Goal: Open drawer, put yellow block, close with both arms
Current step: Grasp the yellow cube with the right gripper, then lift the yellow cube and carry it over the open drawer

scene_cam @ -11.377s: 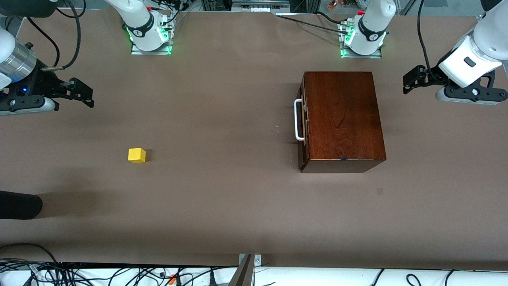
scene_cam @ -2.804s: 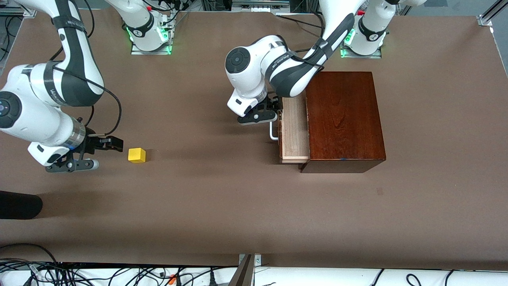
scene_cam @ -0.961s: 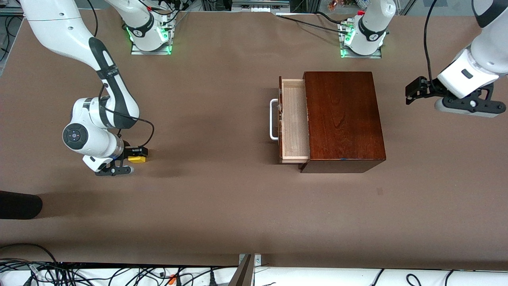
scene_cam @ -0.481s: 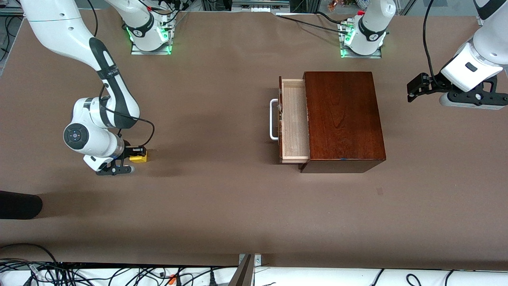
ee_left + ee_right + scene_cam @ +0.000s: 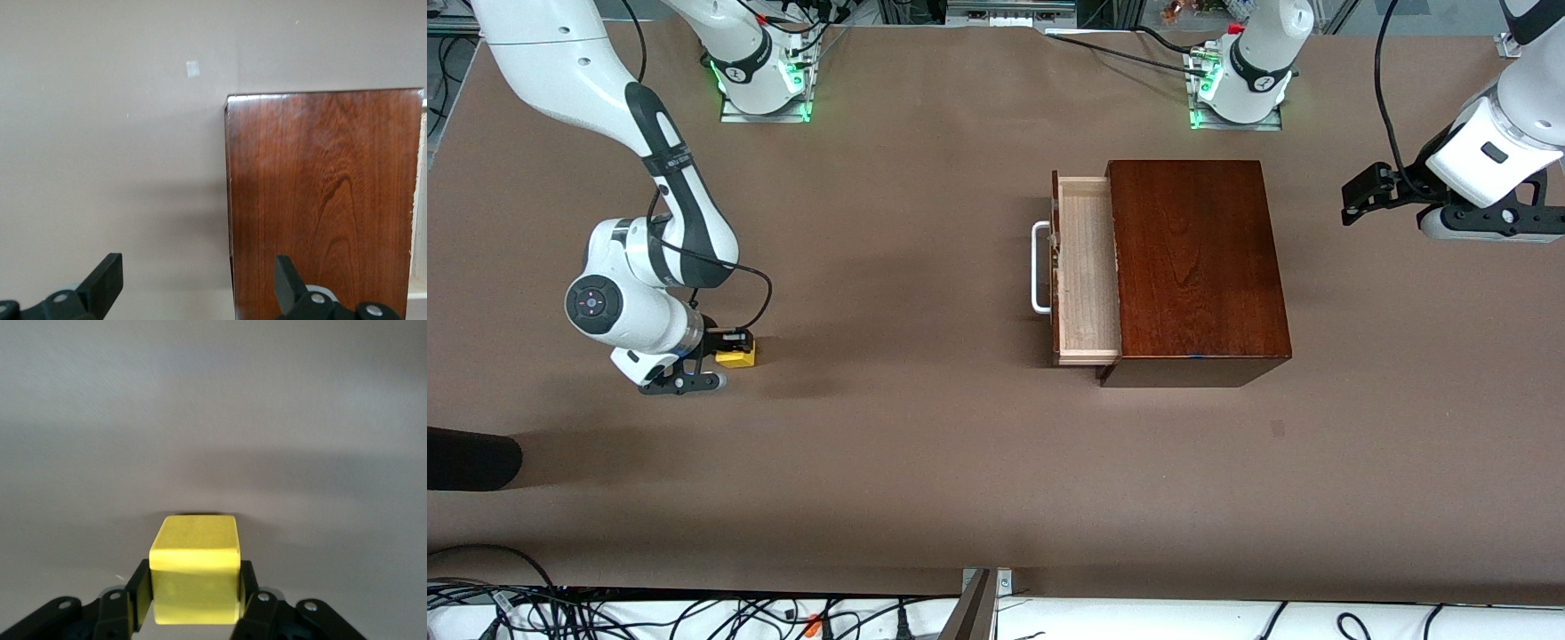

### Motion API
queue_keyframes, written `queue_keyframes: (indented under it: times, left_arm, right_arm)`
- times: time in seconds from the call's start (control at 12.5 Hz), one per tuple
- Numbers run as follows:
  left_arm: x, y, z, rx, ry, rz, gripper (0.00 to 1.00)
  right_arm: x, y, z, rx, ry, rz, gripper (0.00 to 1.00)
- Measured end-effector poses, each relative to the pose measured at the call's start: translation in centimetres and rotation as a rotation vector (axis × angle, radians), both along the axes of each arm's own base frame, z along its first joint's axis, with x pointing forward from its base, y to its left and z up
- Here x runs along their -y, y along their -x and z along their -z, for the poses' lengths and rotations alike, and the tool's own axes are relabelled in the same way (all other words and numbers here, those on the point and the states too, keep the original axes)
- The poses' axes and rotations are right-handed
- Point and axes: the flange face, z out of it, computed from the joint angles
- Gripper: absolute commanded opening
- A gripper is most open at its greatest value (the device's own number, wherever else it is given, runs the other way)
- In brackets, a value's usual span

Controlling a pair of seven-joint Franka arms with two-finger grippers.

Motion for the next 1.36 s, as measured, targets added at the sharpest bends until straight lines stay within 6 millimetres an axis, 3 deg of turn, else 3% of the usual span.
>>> queue_keyframes:
  times: [0.24,0.48,0.72,0.88,1.12,1.36]
  left_arm:
    - [0.1,0.1,-0.5,-0.004,-0.001,-0.002,1.00]
    - [0.2,0.0,-0.7,0.001,-0.001,-0.001,1.00]
    - [0.4,-0.2,-1.0,0.008,0.000,0.002,1.00]
    - [0.6,-0.3,-1.1,0.011,0.000,0.004,1.00]
    - [0.6,-0.3,-1.1,0.009,0.000,0.005,1.00]
    - [0.7,-0.4,-1.1,0.008,0.000,0.006,1.00]
  right_arm:
    - [-3.4,-1.7,-6.2,-0.020,-0.019,-0.050,0.41]
    - [-8.9,-2.5,-12.7,-0.024,-0.034,-0.130,0.41]
    - [-16.0,-1.2,-15.4,-0.025,-0.060,-0.236,0.41]
    - [-22.4,0.7,-17.8,-0.014,-0.108,-0.338,0.41]
    - [-32.2,5.2,-20.7,0.018,-0.157,-0.499,0.41]
    - [-40.3,11.0,-21.6,0.035,-0.136,-0.659,0.41]
